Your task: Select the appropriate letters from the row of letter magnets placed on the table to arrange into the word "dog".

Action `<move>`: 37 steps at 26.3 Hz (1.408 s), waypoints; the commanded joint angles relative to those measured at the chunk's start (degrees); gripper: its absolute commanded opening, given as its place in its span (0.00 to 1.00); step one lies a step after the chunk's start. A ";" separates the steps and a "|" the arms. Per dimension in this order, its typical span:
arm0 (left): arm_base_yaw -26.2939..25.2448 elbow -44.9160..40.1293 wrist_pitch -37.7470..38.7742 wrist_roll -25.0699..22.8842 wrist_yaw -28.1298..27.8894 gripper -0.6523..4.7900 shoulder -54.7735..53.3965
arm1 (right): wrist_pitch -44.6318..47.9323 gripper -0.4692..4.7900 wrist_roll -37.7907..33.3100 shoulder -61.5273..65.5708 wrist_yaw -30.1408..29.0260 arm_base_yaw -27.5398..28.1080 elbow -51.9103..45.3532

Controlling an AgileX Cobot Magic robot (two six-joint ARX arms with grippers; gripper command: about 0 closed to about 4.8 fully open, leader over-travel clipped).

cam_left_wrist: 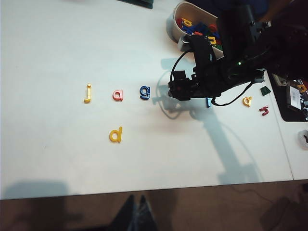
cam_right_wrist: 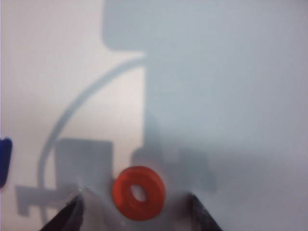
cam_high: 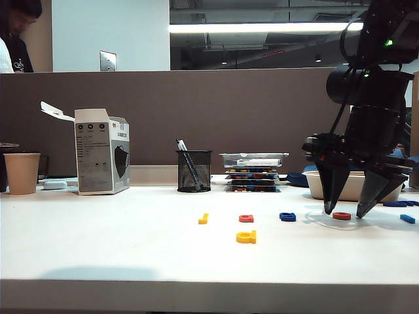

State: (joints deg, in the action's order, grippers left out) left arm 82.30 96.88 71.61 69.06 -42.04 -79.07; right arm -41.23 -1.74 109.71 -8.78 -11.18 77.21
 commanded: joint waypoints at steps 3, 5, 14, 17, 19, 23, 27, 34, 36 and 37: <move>0.09 0.07 -0.13 -0.04 -0.39 0.11 0.13 | -0.17 0.60 0.46 1.49 0.35 -0.68 -0.04; 0.09 0.07 -0.13 -0.04 -0.39 0.11 0.13 | -0.35 0.50 0.46 1.66 0.35 -0.68 -0.02; 0.09 0.07 -0.13 -0.04 -0.39 0.11 0.13 | -1.86 0.47 0.48 1.66 0.35 -0.74 -0.02; 0.09 0.07 -0.13 -0.04 -0.37 0.11 0.13 | -2.54 0.47 0.48 1.66 0.35 -0.74 -0.02; 0.09 0.07 -0.13 -0.04 -0.39 0.11 0.13 | -3.28 0.47 0.50 1.66 0.35 -0.74 -0.02; 0.09 0.07 -0.13 -0.04 -0.39 0.11 0.13 | -3.80 0.47 0.50 1.66 0.35 -0.74 -0.02; 0.09 0.07 -0.13 -0.04 -0.39 0.11 0.13 | -3.74 0.46 0.48 1.66 1.01 -0.74 -0.02; 0.09 0.07 -0.13 -0.04 -0.39 0.11 0.13 | -3.34 0.46 0.48 1.66 2.91 -0.74 0.00; 0.09 0.07 -0.13 -0.04 -0.39 0.11 0.13 | -3.10 0.44 0.48 1.66 2.91 -0.74 0.00; 0.09 0.07 -0.13 -0.04 -0.37 0.11 0.13 | -3.04 0.39 0.48 1.66 2.89 -0.74 0.00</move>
State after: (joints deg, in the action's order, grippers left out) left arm 82.30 96.88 71.61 69.06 -42.04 -79.05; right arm -42.19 -1.37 110.56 -6.46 -11.97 77.84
